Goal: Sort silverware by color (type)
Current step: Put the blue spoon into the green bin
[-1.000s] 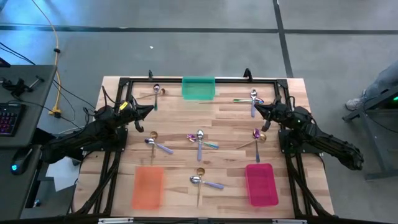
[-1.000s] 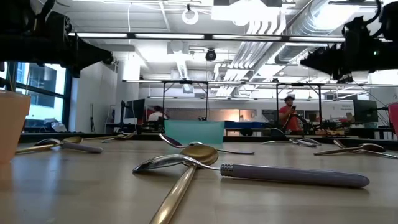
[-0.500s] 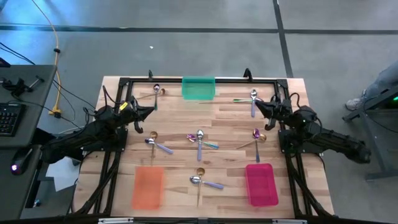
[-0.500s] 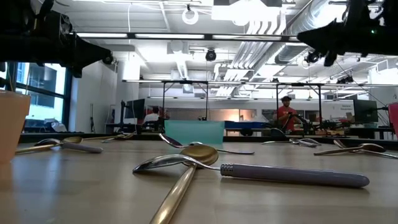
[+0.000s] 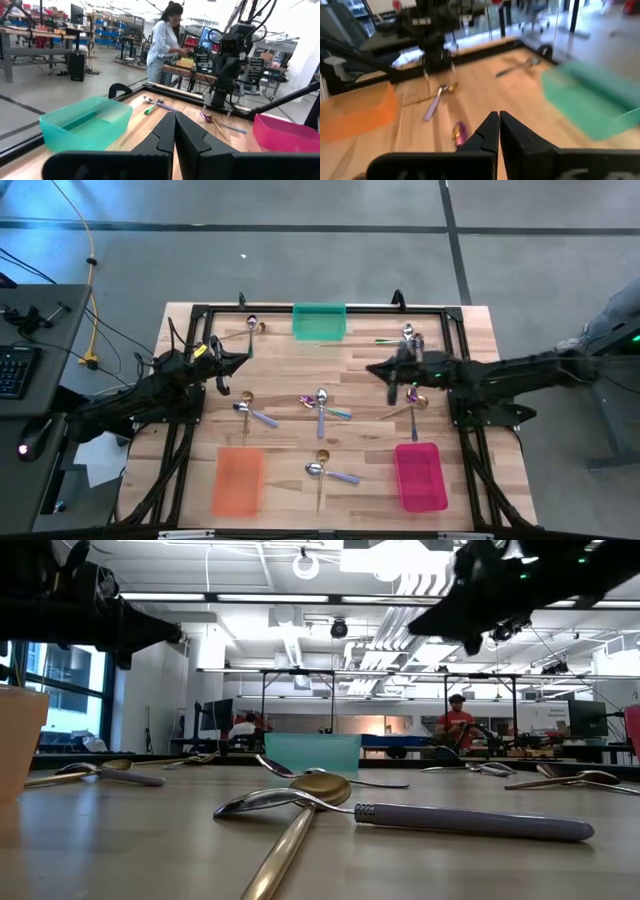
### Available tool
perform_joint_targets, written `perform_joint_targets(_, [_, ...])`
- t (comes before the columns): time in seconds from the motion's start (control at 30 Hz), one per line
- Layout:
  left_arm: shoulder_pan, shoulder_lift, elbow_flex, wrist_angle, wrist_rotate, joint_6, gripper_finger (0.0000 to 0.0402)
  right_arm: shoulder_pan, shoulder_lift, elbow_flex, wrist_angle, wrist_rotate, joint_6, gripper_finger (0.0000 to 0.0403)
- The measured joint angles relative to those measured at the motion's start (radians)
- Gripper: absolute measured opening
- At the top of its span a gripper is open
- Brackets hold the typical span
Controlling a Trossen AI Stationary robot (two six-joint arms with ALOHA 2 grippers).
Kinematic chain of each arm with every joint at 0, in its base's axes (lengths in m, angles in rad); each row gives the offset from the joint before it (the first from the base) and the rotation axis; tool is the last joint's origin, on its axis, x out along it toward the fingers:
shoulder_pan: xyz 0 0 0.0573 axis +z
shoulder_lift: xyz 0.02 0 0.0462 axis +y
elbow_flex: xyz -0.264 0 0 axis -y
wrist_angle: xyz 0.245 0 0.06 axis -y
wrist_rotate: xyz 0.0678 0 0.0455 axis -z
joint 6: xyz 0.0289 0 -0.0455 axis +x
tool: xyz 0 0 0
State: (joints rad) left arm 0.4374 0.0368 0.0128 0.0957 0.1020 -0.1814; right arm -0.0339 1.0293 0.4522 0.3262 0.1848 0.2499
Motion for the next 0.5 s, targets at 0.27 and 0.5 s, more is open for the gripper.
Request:
perform_joint_targets(0.27, [0.0, 0.0, 0.0, -0.031, 0.0, 0.0, 0.0, 0.072, 0.364, 0.207, -0.052, 0.002, 0.124, 0.0032])
perform_joint_targets(0.5, [0.0, 0.0, 0.0, -0.056, 0.0, 0.001, 0.0, 0.09, 0.615, 0.439, -0.259, -0.048, 0.191, 0.0107])
